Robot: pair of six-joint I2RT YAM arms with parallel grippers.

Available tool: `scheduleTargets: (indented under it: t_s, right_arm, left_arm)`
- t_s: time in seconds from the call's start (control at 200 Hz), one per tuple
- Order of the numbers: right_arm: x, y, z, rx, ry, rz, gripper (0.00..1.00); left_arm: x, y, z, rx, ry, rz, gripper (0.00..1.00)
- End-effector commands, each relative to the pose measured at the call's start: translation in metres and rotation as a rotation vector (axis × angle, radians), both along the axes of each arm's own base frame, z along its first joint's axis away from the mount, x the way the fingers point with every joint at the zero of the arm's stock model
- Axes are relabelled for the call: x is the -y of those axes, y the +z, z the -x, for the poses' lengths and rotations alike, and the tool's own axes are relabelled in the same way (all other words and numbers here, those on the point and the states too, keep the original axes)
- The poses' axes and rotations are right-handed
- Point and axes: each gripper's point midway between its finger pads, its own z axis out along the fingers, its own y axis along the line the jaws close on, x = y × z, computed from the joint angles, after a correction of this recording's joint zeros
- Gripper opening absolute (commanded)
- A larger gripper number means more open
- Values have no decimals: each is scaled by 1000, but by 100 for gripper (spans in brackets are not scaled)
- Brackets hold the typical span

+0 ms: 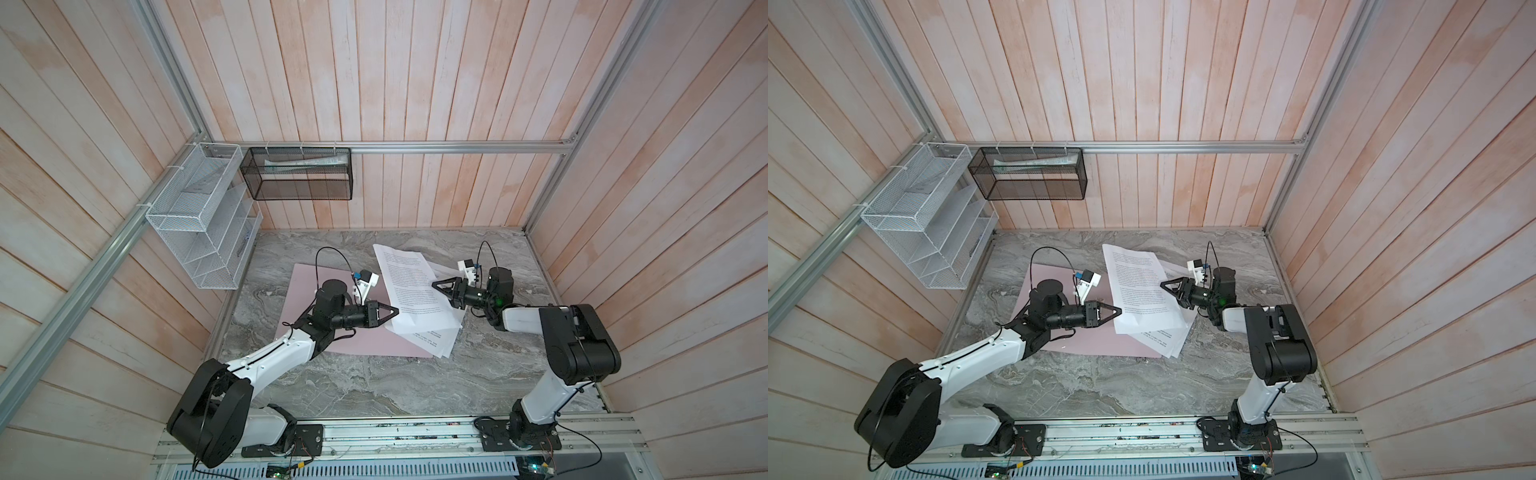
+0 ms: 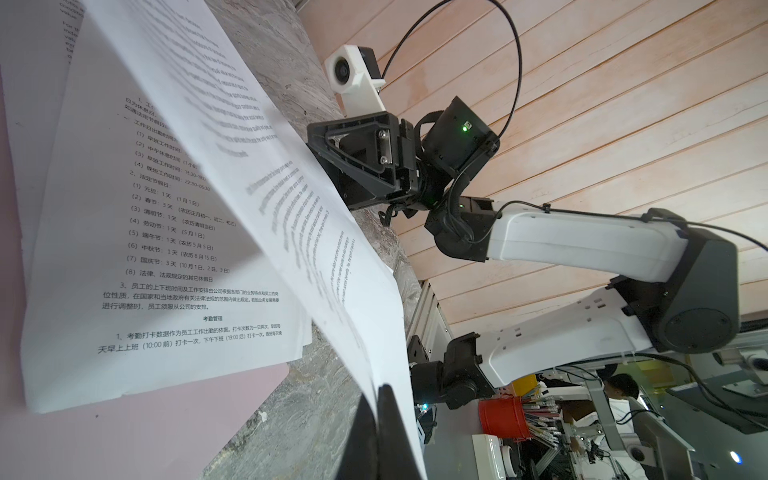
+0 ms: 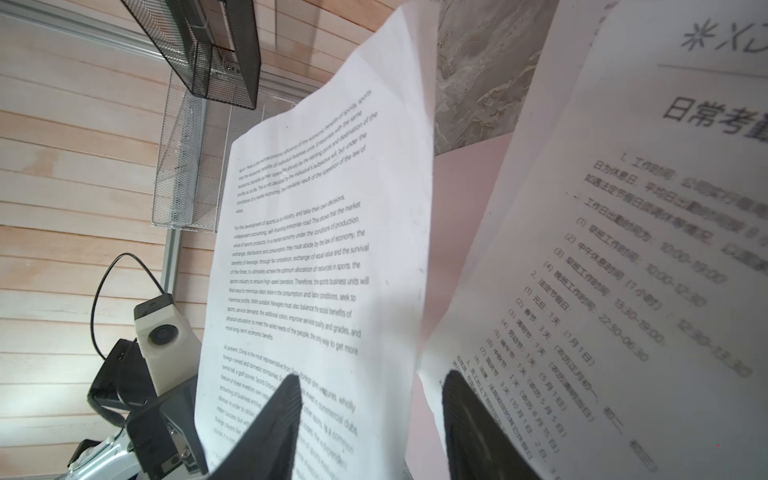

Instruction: Put the files into the folder

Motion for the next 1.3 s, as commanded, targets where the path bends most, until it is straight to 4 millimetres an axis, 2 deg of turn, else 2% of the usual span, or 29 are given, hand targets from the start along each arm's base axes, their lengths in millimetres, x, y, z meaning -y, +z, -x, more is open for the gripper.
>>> scheduleTargets:
  t_s: [0.0, 0.105, 0.185, 0.24, 0.295, 0.41, 0.435, 0.465, 0.495, 0.515, 0.54, 0.555, 0.655, 0.735, 0.81, 0.855, 0.905, 1.05, 1.225, 1.296]
  right_arm:
    - [-10, 21, -2, 72, 73, -68, 48]
    - [-15, 28, -1, 87, 114, -120, 37]
    - [-19, 31, 2, 91, 144, -146, 18]
    - [-22, 31, 4, 94, 159, -154, 15]
    - [-25, 30, 4, 94, 167, -155, 0]
    - [-27, 32, 3, 84, 162, -167, 0]
    - [-28, 33, 2, 81, 160, -173, 0]
    - [-29, 35, 1, 83, 158, -177, 0]
    - [-31, 36, 1, 75, 160, -181, 0]
    - [-32, 38, -2, 74, 141, -183, 0]
    - [-34, 39, -5, 69, 125, -183, 0]
    - [-35, 39, -6, 62, 116, -182, 0]
    - [-46, 39, -17, 42, 52, -171, 0]
    - [-57, 35, -26, 30, 6, -155, 0]
    - [-67, 32, -36, 30, -26, -147, 0]
    - [-74, 31, -42, 27, -32, -155, 0]
    - [-81, 30, -48, 20, -35, -176, 0]
    - [-100, 36, -62, -21, 3, -260, 0]
    - [-116, 34, -74, -23, 10, -253, 0]
    - [-120, 31, -78, -15, 0, -246, 0]
  left_arm:
    - [-3, 4, 11, 30, -54, -3, 0]
    - [-6, 4, 20, 31, -83, -6, 0]
    - [-12, 2, 21, 25, -76, -15, 0]
    - [-16, 1, 22, 24, -74, -12, 0]
    - [-21, 1, 22, 21, -68, -11, 0]
    - [-38, -5, 11, 7, -11, -40, 0]
    - [-44, -7, 7, -2, 16, -50, 15]
    - [-52, -9, 0, -10, 54, -58, 42]
    - [-62, -10, -5, -14, 95, -63, 58]
    - [-68, -10, -9, -15, 126, -66, 73]
    - [-78, -11, -16, -18, 174, -74, 96]
    - [-85, -11, -20, -20, 206, -81, 99]
    - [-138, -8, -49, -12, 436, -126, 100]
    - [-193, -9, -72, -7, 652, -185, 100]
    - [-243, -18, -91, -3, 848, -324, 100]
    - [-264, -25, -99, -4, 923, -410, 100]
    - [-279, -35, -107, -28, 971, -469, 100]
    - [-301, -63, -118, -104, 1029, -496, 100]
    - [-333, -83, -125, -141, 1108, -535, 100]
    - [-338, -88, -129, -140, 1103, -537, 100]
